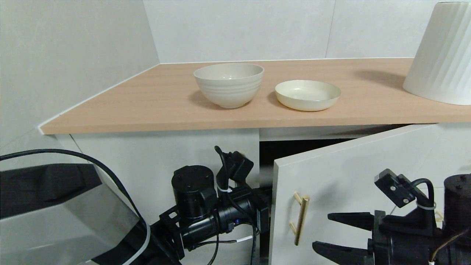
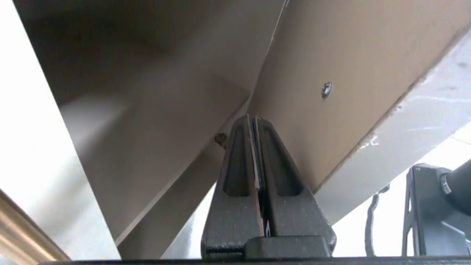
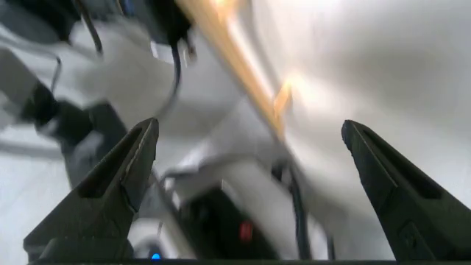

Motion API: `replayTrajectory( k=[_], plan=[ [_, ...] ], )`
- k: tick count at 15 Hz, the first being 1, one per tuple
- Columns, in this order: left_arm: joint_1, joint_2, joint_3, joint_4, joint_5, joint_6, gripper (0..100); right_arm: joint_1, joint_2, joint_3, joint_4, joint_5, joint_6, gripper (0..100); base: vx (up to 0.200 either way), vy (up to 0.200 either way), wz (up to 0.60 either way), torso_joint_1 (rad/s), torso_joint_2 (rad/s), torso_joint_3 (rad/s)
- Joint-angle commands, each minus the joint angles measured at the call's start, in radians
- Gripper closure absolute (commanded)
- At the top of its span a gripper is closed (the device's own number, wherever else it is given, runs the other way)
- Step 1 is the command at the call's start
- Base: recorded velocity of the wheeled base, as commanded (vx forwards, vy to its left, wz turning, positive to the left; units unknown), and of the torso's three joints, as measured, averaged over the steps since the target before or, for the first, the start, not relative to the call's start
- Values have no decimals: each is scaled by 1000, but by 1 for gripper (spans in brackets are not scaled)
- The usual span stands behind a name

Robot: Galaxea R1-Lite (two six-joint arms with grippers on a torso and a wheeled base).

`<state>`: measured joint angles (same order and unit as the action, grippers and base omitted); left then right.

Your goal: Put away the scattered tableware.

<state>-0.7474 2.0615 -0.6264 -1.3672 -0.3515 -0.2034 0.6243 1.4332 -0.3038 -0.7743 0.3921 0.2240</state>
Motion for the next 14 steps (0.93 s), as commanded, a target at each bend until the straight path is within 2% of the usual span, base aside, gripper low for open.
replayTrajectory(
  k=[1,2,4,6,12,14],
  plan=[
    [0,-11,-3,-1,2,-1,100,-5,-165,5,136,-7,0,0,0,0,0,0,0,0],
    [0,-12,-3,0,2,-2,100,-5,-221,0,222,-7,0,0,0,0,0,0,0,0],
    [-1,-14,-3,0,2,-2,100,-5,-284,2,306,-18,0,0,0,0,0,0,0,0],
    [-9,-11,-1,2,2,-2,100,-3,-298,6,326,-19,0,0,0,0,0,0,0,0],
    [-10,-7,-7,4,2,-4,100,5,-297,23,328,-16,0,0,-200,0,0,5,3,1],
    [-13,11,-52,16,2,-4,100,5,-297,29,328,-13,-2,0,0,0,0,0,0,0]
  ],
)
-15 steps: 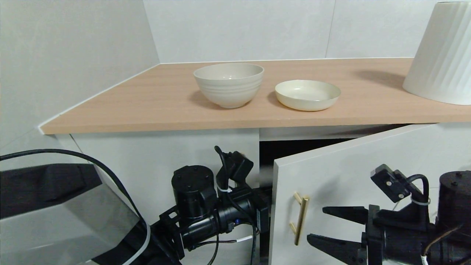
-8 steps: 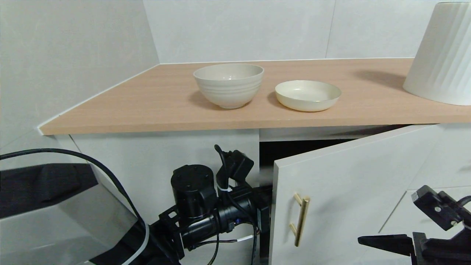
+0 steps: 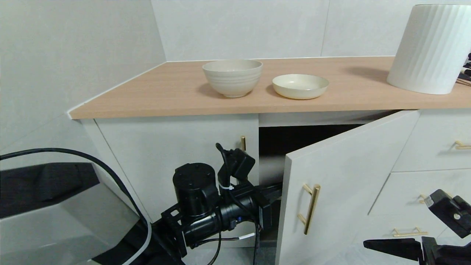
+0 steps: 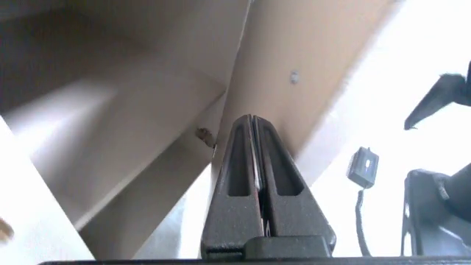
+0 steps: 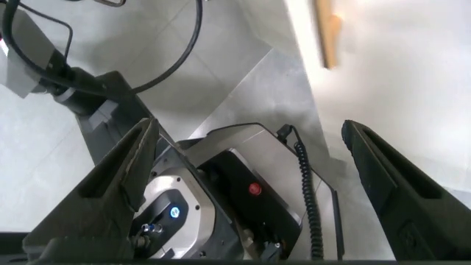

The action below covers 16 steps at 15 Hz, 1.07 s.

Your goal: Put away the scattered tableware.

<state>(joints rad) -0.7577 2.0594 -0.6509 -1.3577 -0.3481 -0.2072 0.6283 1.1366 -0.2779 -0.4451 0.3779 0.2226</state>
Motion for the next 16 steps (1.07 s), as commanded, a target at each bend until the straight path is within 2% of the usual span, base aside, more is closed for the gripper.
replayTrajectory(
  k=[1,5,9,14,16],
  plan=[
    [-5,16,-58,34,0,0,100,1,0,3,-1,1,-3,0,0,0,0,0,0,0],
    [-5,12,-179,187,0,-1,100,1,0,11,-1,3,-6,0,0,0,0,0,0,0],
    [-12,-1,-216,241,1,-1,100,1,-1,12,-1,3,-6,0,0,0,0,0,0,0],
    [-35,2,-230,256,14,-1,100,31,-23,19,-1,-4,-6,0,-200,0,0,4,1,2],
    [-35,7,-277,311,15,-1,100,31,-34,20,-1,-4,-6,0,-100,0,0,4,4,6]
  ],
)
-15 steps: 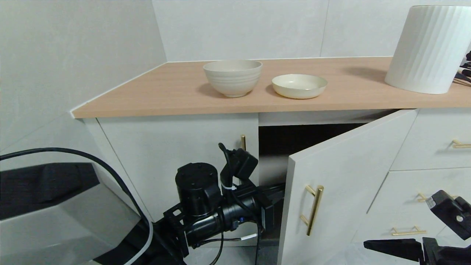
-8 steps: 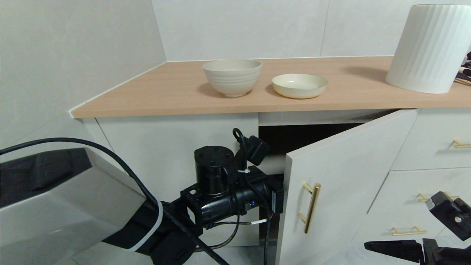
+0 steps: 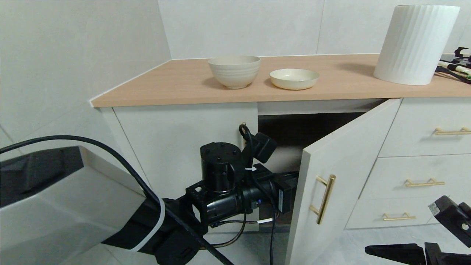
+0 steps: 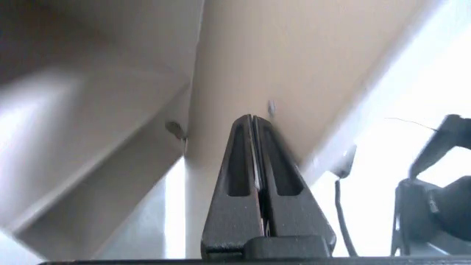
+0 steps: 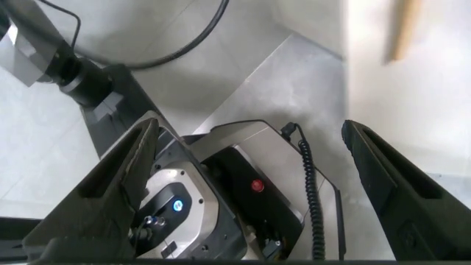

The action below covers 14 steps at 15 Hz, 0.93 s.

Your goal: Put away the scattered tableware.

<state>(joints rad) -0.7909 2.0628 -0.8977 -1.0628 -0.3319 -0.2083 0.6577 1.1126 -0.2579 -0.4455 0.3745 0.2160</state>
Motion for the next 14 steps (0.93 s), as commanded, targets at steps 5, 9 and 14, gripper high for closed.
replayTrajectory(
  k=[5,9,14],
  plan=[
    [-2,51,-116,70,25,1,100,2,-13,0,-1,0,0,0,0,0,0,0,0,0],
    [-4,56,-145,83,27,0,100,2,-13,0,-1,0,0,0,-150,0,0,5,2,-2],
    [-10,94,-251,150,48,0,100,2,-30,0,-1,0,0,0,0,0,0,0,0,0]
  ],
)
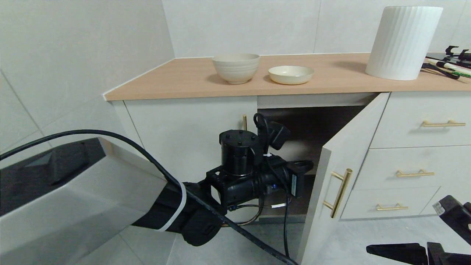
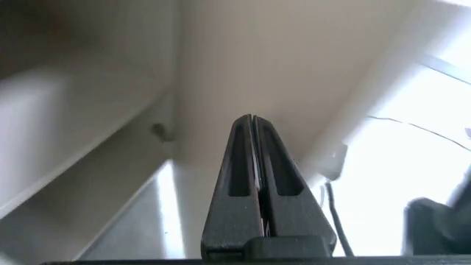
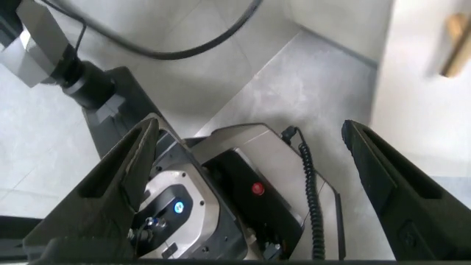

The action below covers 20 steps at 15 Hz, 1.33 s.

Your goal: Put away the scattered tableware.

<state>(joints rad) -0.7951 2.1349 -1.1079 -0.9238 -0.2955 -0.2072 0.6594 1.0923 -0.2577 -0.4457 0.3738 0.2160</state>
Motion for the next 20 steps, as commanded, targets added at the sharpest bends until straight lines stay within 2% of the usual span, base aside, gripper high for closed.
replayTrajectory(
  k=[1,2,4,7,8,9,10,11,12,16,17,18,19,20],
  plan=[
    [-6,22,-44,13,15,0,100,0,-9,0,-1,0,0,0,0,0,0,0,0,0],
    [-26,48,-75,22,65,3,100,0,-20,-2,-1,0,0,0,0,0,0,0,0,0],
    [-56,51,-76,31,110,5,100,3,-23,-2,-1,2,0,0,0,0,0,0,0,0],
    [-111,34,-79,39,139,5,100,5,-26,-2,-2,7,0,0,0,0,0,0,0,0],
    [-150,22,-76,40,142,2,100,11,-38,-2,-2,10,0,0,0,0,0,0,0,0],
    [-194,0,-76,45,136,-11,100,20,-58,1,-1,13,2,0,0,0,0,0,0,0],
    [-286,-39,-78,60,122,-61,100,46,-97,15,-1,48,2,0,0,0,0,0,0,0],
    [-320,-73,-67,65,110,-83,100,51,-137,24,-1,112,2,0,0,0,0,0,0,0],
    [-315,-96,-35,62,101,-83,100,51,-150,24,1,143,2,0,0,0,0,0,0,0],
    [-145,-124,51,37,113,-81,100,49,-126,21,1,140,2,0,0,0,0,0,0,0],
    [-104,-155,97,34,113,-81,100,45,-109,17,1,126,3,0,0,0,0,0,0,0],
    [-95,-164,109,34,110,-81,100,43,-106,15,1,120,2,0,0,0,0,0,0,0],
    [-38,-250,204,37,110,-78,100,40,-40,-8,-1,31,3,0,0,0,0,0,0,0],
    [-3,-306,260,45,110,-70,100,42,11,-20,-5,-50,2,0,0,0,0,0,0,0]
  ],
)
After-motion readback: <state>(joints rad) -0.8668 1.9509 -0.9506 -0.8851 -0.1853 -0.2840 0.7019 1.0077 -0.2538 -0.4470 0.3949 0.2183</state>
